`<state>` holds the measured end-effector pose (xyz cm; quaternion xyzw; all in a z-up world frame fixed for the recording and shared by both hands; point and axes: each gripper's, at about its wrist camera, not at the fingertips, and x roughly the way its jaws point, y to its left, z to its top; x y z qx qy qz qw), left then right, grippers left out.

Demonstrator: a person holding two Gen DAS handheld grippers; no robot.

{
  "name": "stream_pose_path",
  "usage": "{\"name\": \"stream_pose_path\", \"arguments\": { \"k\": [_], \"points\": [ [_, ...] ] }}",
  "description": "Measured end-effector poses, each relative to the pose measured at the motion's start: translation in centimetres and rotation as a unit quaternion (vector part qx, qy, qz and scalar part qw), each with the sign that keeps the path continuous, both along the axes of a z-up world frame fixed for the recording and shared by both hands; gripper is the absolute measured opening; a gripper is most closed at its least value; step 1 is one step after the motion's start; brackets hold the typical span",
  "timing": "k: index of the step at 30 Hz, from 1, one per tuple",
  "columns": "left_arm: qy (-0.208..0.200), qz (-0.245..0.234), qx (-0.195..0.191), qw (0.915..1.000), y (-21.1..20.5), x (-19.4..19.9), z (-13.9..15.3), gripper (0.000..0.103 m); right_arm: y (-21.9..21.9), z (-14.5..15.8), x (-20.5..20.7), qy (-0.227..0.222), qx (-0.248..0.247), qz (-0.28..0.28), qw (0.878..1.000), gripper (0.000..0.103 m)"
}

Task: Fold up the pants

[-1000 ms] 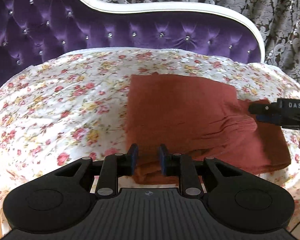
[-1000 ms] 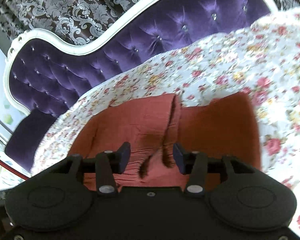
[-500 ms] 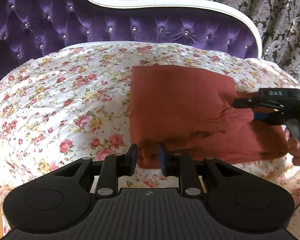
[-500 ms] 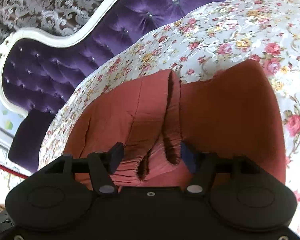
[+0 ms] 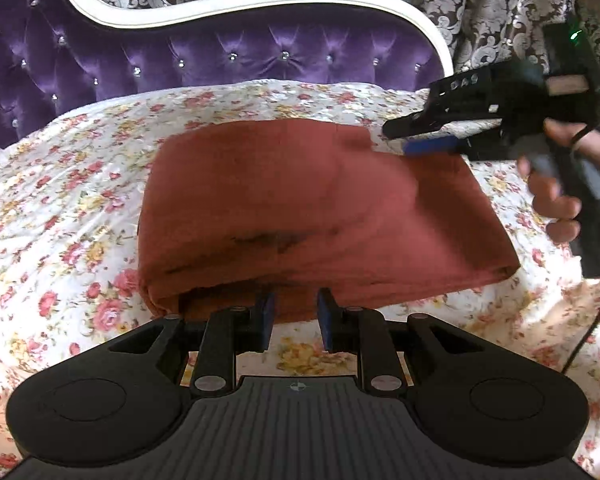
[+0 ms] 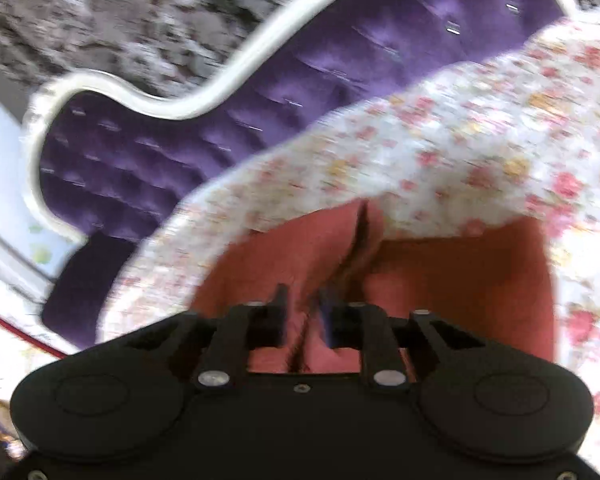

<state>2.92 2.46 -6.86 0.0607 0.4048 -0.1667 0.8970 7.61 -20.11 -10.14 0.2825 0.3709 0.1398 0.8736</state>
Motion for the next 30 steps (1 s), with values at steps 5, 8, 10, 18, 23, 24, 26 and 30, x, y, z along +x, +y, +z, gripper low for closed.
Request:
{"name": "stream_pose_path", "arguments": {
  "k": [5, 8, 10, 18, 23, 24, 26, 30],
  "points": [
    [0.010, 0.010, 0.000, 0.9999, 0.8, 0.3, -0.4, 0.022, -0.1, -3.1, 0.5, 0.044, 0.014, 0.012, 0.999, 0.076],
    [0.009, 0.015, 0.003, 0.9998, 1.0, 0.4, -0.4, 0.022, 1.2, -3.7, 0.8, 0.022, 0.012, 0.026, 0.999, 0.076],
    [0.008, 0.013, 0.005, 0.9999, 0.9, 0.3, -0.4, 0.022, 2.2, -3.6, 1.2, 0.017, 0.005, 0.044, 0.999, 0.065],
    [-0.014, -0.013, 0.019, 0.9996, -2.9, 0.5, -0.7, 0.022, 1.7, 1.9, -0.4, -0.057, 0.015, 0.066, 0.996, 0.019],
    [-0.023, -0.003, 0.024, 0.9994, -5.0, 1.7, -1.3, 0.022, 1.6, 6.1, -1.9, -0.111, 0.007, 0.065, 0.992, 0.018],
    [-0.021, 0.005, 0.026, 0.9994, -5.0, 2.1, -1.5, 0.022, 1.4, 6.6, -2.2, -0.119, 0.004, 0.062, 0.991, 0.018],
    [-0.009, 0.028, 0.034, 0.9990, -4.4, 3.0, -2.3, 0.022, 0.8, 7.4, -3.1, -0.127, -0.005, 0.050, 0.991, 0.018],
    [0.042, 0.062, 0.008, 0.9971, -1.1, 4.3, -4.3, 0.022, -1.2, 6.4, -4.5, -0.110, -0.039, 0.009, 0.993, 0.018]
  ]
}}
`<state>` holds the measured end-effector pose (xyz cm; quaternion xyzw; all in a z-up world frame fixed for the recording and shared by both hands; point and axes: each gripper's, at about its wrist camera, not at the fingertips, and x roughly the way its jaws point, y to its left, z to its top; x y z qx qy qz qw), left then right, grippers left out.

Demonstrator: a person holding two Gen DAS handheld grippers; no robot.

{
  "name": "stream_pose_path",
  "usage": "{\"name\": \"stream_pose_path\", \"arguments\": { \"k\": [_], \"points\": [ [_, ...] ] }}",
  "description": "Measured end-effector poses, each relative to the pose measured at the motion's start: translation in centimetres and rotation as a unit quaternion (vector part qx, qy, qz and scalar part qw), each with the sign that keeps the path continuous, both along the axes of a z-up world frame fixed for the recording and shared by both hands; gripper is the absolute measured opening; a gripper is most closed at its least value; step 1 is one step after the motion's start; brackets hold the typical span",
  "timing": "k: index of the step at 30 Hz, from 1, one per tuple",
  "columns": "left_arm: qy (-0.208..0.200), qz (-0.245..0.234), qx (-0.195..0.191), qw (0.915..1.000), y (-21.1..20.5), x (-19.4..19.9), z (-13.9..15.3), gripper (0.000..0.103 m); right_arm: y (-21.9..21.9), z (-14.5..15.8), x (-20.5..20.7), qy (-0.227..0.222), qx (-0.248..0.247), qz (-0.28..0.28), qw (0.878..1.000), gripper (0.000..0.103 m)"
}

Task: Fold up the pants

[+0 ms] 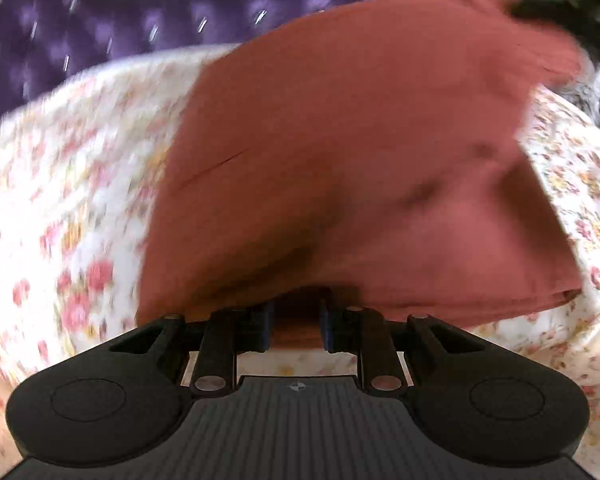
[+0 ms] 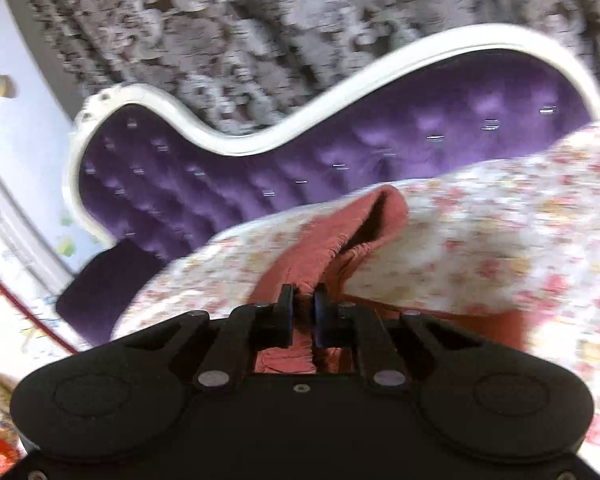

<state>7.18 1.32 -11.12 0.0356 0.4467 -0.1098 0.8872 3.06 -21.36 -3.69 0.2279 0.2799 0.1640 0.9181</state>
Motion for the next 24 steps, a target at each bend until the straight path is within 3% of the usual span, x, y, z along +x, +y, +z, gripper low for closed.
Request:
{"name": "stream_pose_path", "arguments": {
  "k": [2, 6, 8, 11, 15, 20, 24],
  "points": [
    [0.005, 0.003, -0.016, 0.9999, 1.4, -0.1, 0.2, 0.022, -1.2, -2.0, -0.2, 0.032, -0.002, -0.022, 0.999, 0.018],
    [0.015, -0.010, -0.012, 0.9998, 2.7, -0.8, 0.4, 0.022, -2.9, -7.5, -0.3, 0.114, 0.005, -0.051, 0.992, 0.018],
    [0.021, -0.025, -0.004, 0.9995, 2.8, -1.1, 0.7, 0.022, -3.3, -9.3, -0.6, 0.128, 0.018, -0.063, 0.990, 0.018],
    [0.018, -0.051, 0.028, 0.9981, 2.6, -2.3, 1.7, 0.022, -3.5, -8.7, -1.3, 0.120, 0.030, -0.069, 0.990, 0.018],
    [-0.012, -0.091, 0.014, 0.9957, 3.5, -3.0, 4.8, 0.022, -2.1, -6.0, -2.9, 0.079, -0.028, -0.059, 0.995, 0.018],
    [-0.066, -0.050, 0.016, 0.9964, 3.2, -0.5, 7.5, 0.030, -1.8, -7.4, -2.8, 0.109, -0.064, -0.066, 0.990, 0.018],
    [-0.046, -0.013, 0.034, 0.9982, 1.9, 3.9, 5.4, 0.030, -2.0, -8.5, -2.5, 0.119, -0.081, -0.069, 0.987, 0.019]
  ]
}}
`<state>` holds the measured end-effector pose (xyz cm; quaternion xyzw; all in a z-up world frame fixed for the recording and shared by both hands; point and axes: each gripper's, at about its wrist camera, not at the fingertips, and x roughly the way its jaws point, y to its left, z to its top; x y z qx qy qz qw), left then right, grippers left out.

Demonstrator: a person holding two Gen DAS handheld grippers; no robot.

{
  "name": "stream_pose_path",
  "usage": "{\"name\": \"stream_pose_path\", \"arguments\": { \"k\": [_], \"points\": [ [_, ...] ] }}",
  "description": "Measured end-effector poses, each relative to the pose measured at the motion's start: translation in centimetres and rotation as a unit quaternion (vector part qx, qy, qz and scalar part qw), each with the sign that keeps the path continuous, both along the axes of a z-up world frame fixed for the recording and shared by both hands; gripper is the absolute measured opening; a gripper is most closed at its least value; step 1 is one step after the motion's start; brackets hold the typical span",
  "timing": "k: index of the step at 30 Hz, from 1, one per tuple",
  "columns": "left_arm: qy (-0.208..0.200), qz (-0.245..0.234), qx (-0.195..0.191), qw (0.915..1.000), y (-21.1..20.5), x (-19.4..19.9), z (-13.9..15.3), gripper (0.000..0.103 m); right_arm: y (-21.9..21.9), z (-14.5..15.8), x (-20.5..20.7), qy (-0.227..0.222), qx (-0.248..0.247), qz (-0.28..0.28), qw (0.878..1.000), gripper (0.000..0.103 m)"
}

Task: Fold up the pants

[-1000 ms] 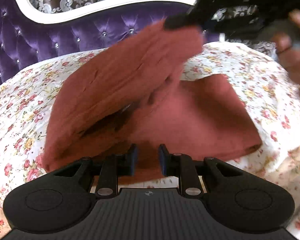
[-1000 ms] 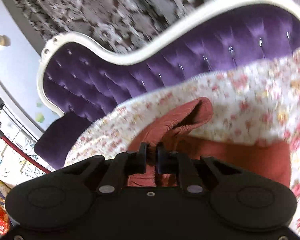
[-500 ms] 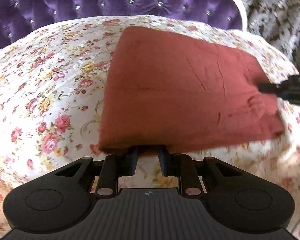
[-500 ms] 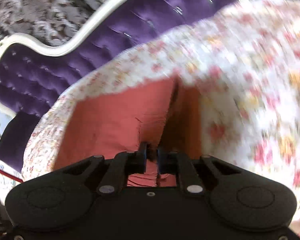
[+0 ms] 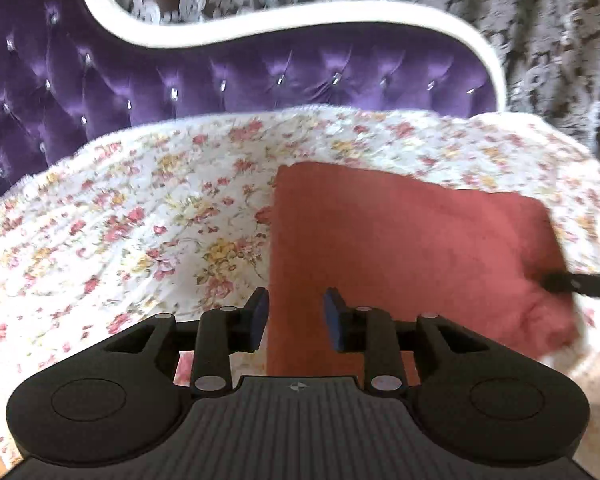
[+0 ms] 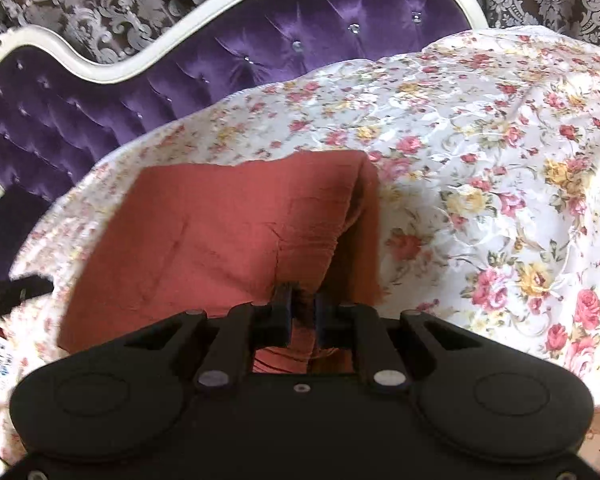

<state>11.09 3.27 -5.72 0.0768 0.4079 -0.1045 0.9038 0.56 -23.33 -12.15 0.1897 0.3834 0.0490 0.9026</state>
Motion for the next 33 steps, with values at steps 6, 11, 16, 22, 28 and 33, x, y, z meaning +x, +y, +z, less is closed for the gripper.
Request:
{"name": "stream_pose_path", "arguments": {
  "k": [6, 11, 16, 22, 28, 33],
  "points": [
    [0.055, 0.001, 0.047, 0.9974, -0.8, 1.9, -4.6, 0.029, 0.3, 0.8, -0.3, 0.002, -0.019, 0.018, 1.000, 0.020],
    [0.044, -0.024, 0.029, 0.9983, 0.1, 2.0, -2.0, 0.029, 0.4, 2.2, -0.3, -0.008, -0.034, -0.004, 0.999, 0.024],
    [0.022, -0.002, 0.024, 0.9995, -0.6, 5.9, -0.3, 0.029, 1.7, 4.8, 0.0, -0.069, -0.125, -0.048, 0.989, 0.030],
    [0.039, 0.025, 0.031, 0.9984, -3.3, 11.4, -0.8, 0.029, 3.0, 3.3, 3.3, -0.067, -0.131, -0.005, 0.989, 0.030],
    [0.075, 0.042, 0.031, 0.9958, -3.8, 14.5, -3.0, 0.029, 2.3, -1.2, 4.5, -0.014, -0.171, -0.022, 0.985, 0.013],
    [0.070, 0.026, 0.064, 0.9952, -4.8, 14.9, -4.1, 0.029, 1.4, -1.1, 4.0, -0.010, -0.155, -0.021, 0.988, 0.012]
  ]
}}
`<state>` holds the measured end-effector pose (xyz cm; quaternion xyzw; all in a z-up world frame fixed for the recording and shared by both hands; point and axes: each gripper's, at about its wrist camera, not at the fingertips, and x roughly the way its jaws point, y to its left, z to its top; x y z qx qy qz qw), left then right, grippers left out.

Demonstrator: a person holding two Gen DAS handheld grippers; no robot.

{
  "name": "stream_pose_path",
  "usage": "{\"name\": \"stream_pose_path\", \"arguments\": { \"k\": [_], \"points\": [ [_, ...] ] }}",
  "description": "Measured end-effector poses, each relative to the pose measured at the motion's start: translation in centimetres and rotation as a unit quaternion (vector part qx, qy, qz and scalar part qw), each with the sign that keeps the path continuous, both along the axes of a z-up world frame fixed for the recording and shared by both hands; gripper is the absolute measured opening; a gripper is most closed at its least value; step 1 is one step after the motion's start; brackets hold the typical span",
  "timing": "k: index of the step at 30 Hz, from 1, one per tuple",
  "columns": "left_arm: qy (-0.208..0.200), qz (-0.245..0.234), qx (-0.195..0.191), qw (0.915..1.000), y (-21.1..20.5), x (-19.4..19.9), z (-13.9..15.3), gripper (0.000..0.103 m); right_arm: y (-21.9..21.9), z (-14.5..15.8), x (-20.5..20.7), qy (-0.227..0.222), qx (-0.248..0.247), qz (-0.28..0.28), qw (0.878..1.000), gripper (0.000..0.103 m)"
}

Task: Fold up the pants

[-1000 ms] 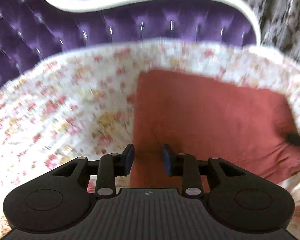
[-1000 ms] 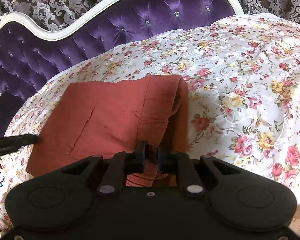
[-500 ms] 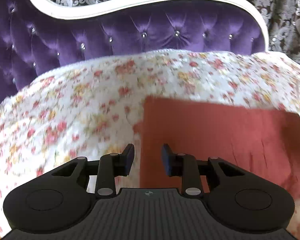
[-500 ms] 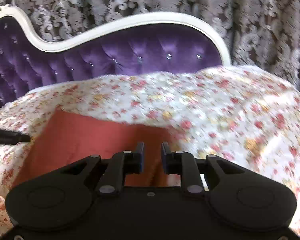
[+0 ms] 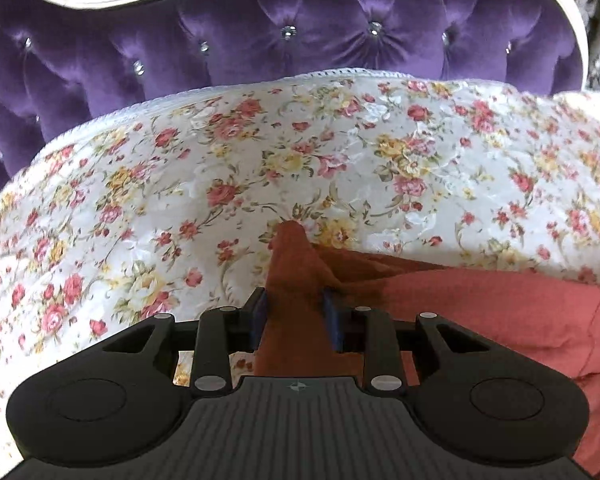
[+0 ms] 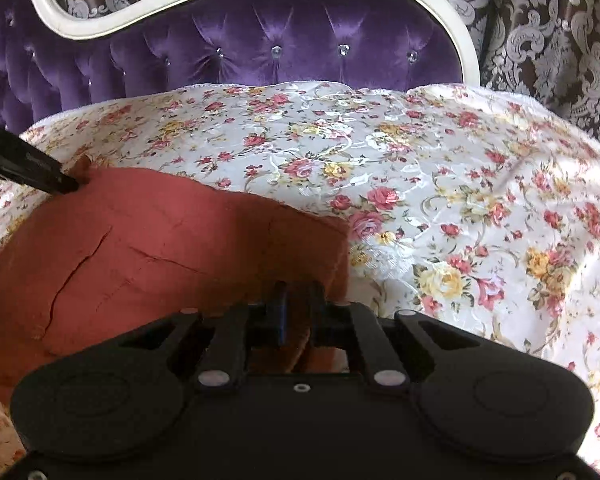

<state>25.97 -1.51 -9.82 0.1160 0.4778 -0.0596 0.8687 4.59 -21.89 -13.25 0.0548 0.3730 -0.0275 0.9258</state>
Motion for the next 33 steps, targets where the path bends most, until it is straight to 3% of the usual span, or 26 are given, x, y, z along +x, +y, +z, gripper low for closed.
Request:
{"name": "stream_pose_path", "arguments": {
  "k": [5, 17, 22, 26, 29, 32, 33],
  "points": [
    [-0.009, -0.010, 0.024, 0.9996, -0.5, -0.1, -0.3, 0.029, 0.7, -0.1, -0.1, -0.005, -0.021, 0.002, 1.000, 0.012],
    [-0.002, -0.008, 0.025, 0.9997, -0.1, -0.7, 0.9, 0.029, 0.7, -0.3, -0.1, -0.014, -0.024, 0.001, 1.000, 0.013],
    [-0.014, -0.022, 0.003, 0.9996, 0.9, -4.3, 3.0, 0.029, 0.5, -0.3, -0.1, -0.015, -0.018, 0.002, 1.000, 0.013],
    [-0.010, -0.055, 0.003, 0.9985, 1.2, -8.5, 2.8, 0.030, 0.4, -0.4, -0.2, -0.019, -0.015, 0.006, 1.000, 0.013],
    [0.000, -0.069, 0.021, 0.9974, 1.5, -11.2, 1.1, 0.031, 0.1, -0.2, -0.2, -0.017, -0.010, 0.011, 1.000, 0.013],
    [-0.026, -0.074, 0.058, 0.9953, 1.5, -13.2, 0.4, 0.031, -0.5, 0.7, -0.2, -0.016, 0.011, 0.015, 1.000, 0.014],
    [-0.030, -0.072, 0.061, 0.9951, 1.5, -13.7, 0.5, 0.030, -0.6, 1.3, -0.7, -0.027, 0.020, 0.011, 0.999, 0.022]
  ]
}}
